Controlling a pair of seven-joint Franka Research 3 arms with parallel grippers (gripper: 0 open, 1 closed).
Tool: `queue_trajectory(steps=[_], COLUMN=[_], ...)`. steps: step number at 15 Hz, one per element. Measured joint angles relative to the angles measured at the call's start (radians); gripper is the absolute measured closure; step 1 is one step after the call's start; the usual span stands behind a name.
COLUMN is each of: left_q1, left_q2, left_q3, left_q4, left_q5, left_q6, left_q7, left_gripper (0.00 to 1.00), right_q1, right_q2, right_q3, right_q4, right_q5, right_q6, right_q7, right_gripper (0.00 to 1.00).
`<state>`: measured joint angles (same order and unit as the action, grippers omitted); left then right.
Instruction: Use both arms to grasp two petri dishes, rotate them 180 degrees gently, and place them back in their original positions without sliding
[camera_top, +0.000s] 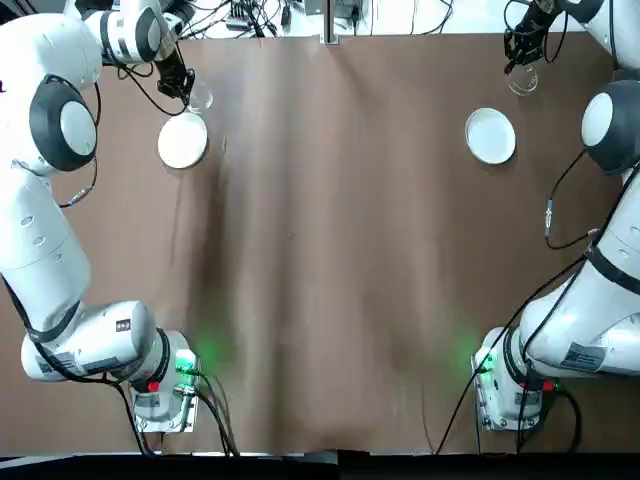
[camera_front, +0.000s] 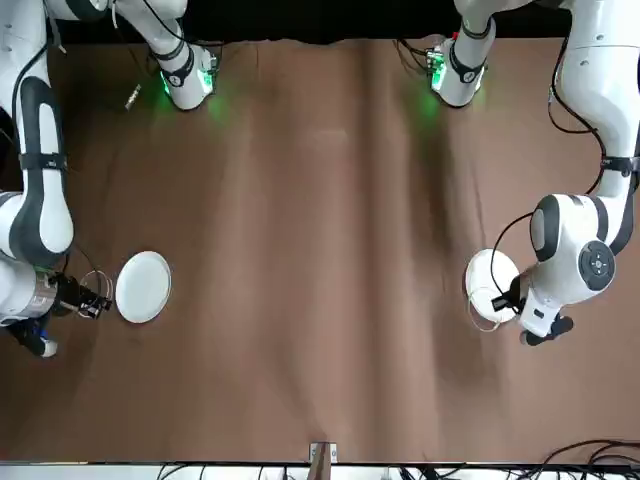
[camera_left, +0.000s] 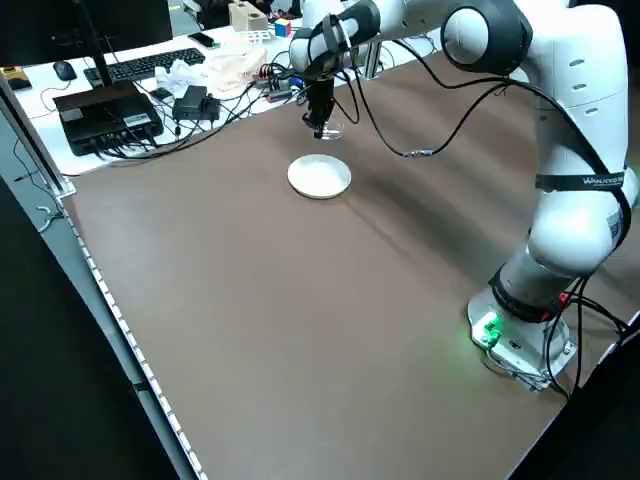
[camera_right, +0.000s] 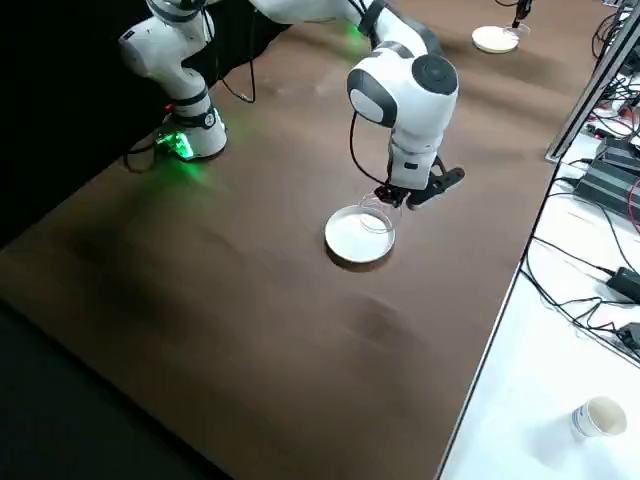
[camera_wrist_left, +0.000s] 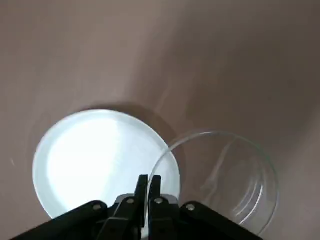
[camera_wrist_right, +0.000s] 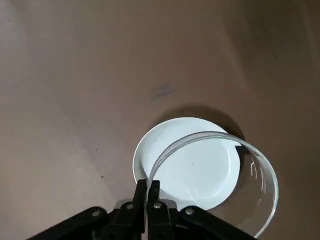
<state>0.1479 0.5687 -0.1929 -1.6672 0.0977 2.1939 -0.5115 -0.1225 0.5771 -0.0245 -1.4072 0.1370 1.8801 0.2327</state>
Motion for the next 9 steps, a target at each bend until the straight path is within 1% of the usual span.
queue_trajectory(steps=[5, 9], left_q1=[0.008, 0.007], left_q2=[0.0, -0.006], left_q3=[-0.001, -0.002], left_q4=[-0.008, -0.06], left_q5=[-0.002, -0.002], left_q6=[0.016, 0.113], left_q7=[-0.431, -0.801], left_gripper=[0.96, 0.96], right_q1=[0.004, 0.025], right_q2=[0.0, -0.003], right_q3=[0.002, 0.004], right_q4=[0.01, 0.013], right_q5=[-0.001, -0.001], right_q6=[-0.083, -0.146], right_q7=[-0.183, -0.416], right_gripper=[0.96, 0.96])
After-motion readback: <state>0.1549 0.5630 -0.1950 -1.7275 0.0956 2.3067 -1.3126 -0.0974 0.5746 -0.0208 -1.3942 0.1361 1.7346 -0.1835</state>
